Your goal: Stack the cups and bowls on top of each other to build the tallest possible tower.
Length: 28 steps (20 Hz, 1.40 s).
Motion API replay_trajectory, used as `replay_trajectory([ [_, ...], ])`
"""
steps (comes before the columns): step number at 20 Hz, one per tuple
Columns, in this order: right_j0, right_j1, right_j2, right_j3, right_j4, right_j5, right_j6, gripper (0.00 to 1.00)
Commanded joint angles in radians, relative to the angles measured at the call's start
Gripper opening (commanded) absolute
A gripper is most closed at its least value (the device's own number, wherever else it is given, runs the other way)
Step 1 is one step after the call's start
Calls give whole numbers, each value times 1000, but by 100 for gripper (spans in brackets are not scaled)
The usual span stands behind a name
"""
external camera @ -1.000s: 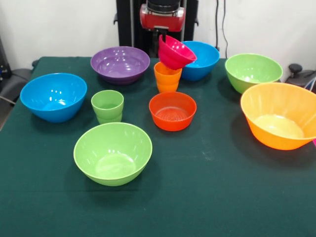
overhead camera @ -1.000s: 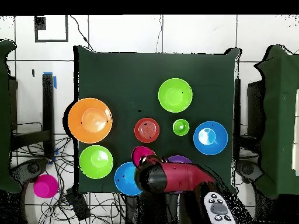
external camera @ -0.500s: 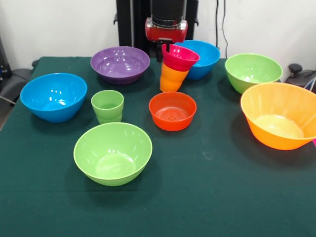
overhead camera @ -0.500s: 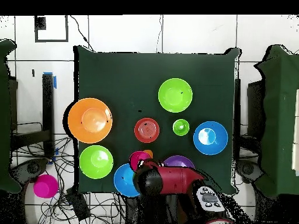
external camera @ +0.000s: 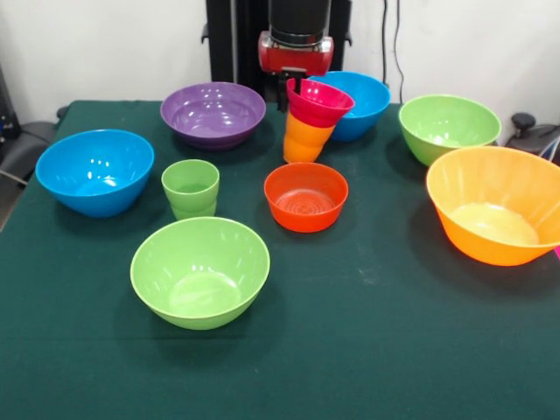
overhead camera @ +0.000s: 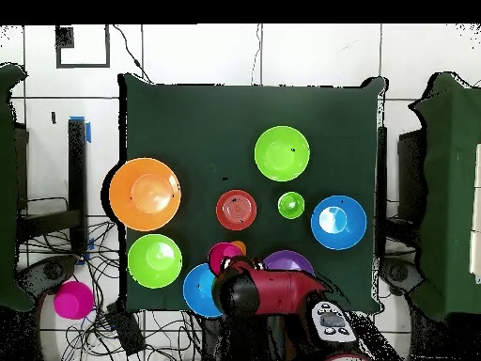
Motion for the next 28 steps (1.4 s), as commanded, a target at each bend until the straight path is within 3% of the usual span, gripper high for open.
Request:
replay_trajectory([
  [1, 4, 160, 31, -97, -26, -47, 90, 0],
  [9, 49, 80, 27, -181, 13, 70, 66, 0],
  [18, 16, 56, 63, -303, -20, 186, -27, 0],
  [28, -46, 61, 108, -378, -76, 241, -96, 0],
])
